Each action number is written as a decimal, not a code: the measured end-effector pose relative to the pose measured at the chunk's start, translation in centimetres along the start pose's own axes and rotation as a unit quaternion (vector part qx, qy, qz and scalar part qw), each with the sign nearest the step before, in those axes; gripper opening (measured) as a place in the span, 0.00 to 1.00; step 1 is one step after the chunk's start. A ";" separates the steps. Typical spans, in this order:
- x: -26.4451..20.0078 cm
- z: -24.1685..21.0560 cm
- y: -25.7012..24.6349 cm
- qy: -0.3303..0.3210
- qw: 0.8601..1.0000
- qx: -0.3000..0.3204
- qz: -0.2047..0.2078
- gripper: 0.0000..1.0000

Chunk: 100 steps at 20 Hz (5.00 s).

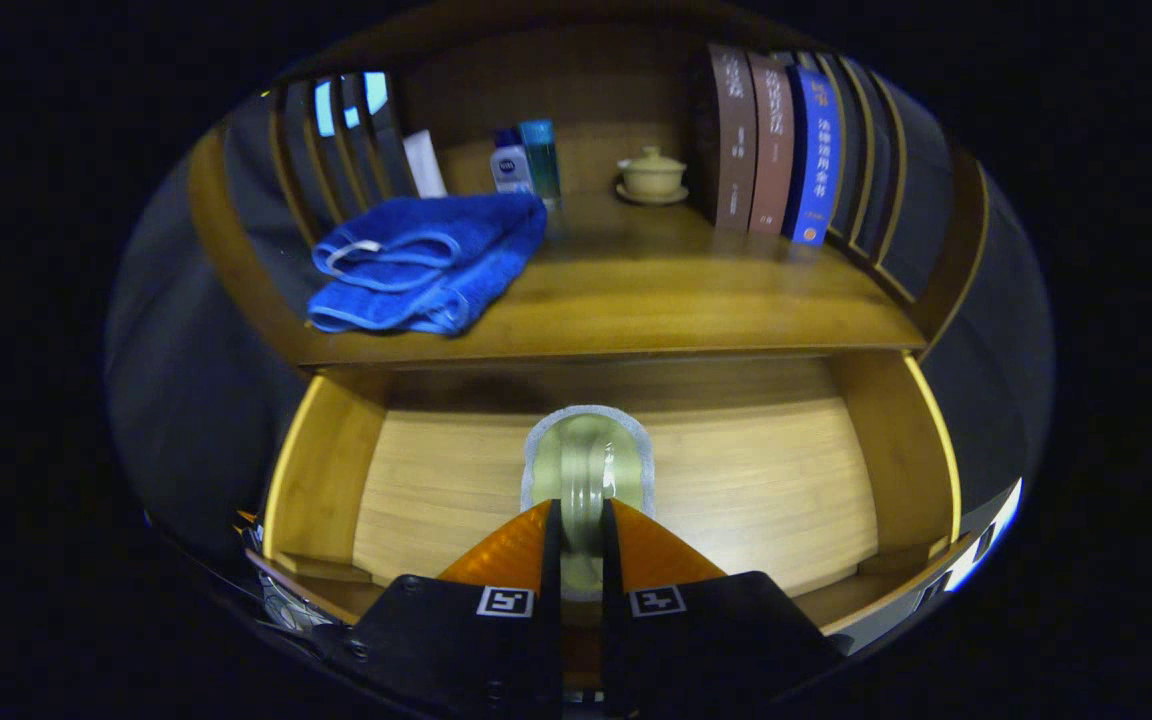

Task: Pull open the drawer, take out the items inside it, and place them on the countertop above the cabinet.

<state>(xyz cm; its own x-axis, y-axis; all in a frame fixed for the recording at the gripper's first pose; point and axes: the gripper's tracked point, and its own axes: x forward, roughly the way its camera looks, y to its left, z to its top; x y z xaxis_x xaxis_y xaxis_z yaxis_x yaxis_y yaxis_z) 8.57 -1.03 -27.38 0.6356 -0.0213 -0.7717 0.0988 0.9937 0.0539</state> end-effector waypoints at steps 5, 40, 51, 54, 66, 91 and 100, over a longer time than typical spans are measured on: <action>-2.9 7.4 0.7 -0.076 0.997 -0.002 0.010 0.20; -8.9 12.7 0.1 -0.258 0.966 0.022 0.010 0.99; -18.2 -1.9 -0.3 -0.368 0.929 0.027 0.011 0.99; -15.8 -5.9 -0.5 -0.344 0.938 0.027 0.012 0.99; -5.9 -12.6 -2.2 -0.272 0.962 0.034 -0.014 0.99; 4.0 -1.8 -2.3 -0.271 0.962 0.036 -0.006 0.99; 8.0 2.1 -2.4 -0.263 0.964 0.036 -0.009 0.99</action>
<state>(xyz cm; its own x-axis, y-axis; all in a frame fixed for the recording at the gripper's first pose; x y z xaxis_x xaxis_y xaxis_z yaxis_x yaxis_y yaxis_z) 15.03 -3.86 -32.37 0.9318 -0.1094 -0.3461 0.1533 0.9829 0.1020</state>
